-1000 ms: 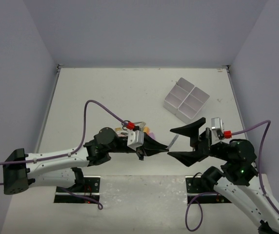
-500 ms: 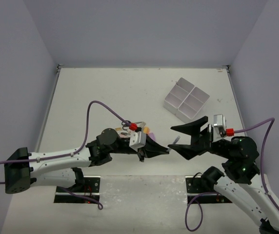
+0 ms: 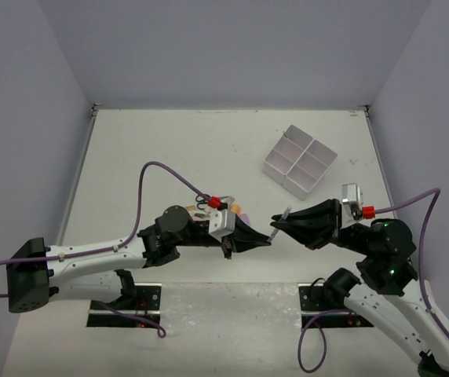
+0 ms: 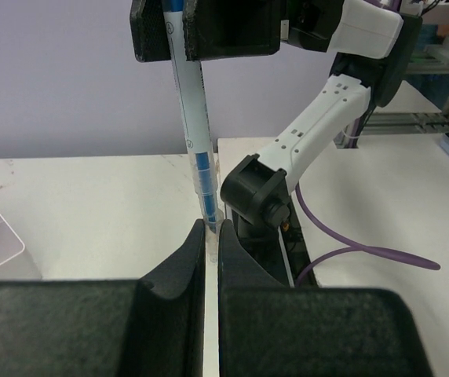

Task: Sort the stationery into containers
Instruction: Close the pen cap on the pen.

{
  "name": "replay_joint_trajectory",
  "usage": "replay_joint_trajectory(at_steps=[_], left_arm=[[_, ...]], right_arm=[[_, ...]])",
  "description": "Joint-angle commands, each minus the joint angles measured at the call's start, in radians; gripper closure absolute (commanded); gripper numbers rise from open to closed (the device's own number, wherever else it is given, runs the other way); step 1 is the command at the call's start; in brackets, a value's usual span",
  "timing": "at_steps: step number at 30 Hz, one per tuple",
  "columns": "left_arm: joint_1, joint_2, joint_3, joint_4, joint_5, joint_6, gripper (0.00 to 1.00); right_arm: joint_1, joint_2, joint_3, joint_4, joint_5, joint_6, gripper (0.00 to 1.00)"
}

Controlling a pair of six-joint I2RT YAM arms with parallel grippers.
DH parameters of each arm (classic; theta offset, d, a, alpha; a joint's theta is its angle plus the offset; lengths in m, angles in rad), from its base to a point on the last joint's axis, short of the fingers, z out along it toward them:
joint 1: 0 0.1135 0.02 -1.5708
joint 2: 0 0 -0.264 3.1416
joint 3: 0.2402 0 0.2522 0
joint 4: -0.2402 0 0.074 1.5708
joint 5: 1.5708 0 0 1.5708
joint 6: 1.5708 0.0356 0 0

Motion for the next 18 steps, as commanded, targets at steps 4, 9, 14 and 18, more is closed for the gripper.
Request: replay_joint_trajectory(at_steps=[4, 9, 14, 18], left_arm=[[-0.005, -0.051, 0.038, -0.05, 0.007, 0.022, 1.0], [-0.005, -0.052, 0.07, -0.117, -0.002, 0.04, 1.0], [-0.005, -0.03, 0.114, -0.173, 0.013, 0.057, 1.0], [-0.006, -0.019, 0.126, -0.168, 0.025, 0.054, 1.0]], right_arm=[[-0.004, 0.022, 0.023, -0.014, -0.015, -0.023, 1.0], [-0.002, 0.044, 0.023, -0.02, -0.033, -0.017, 1.0], [-0.002, 0.05, 0.009, 0.002, -0.056, -0.001, 1.0], [-0.002, 0.055, 0.003, 0.01, -0.068, 0.009, 1.0]])
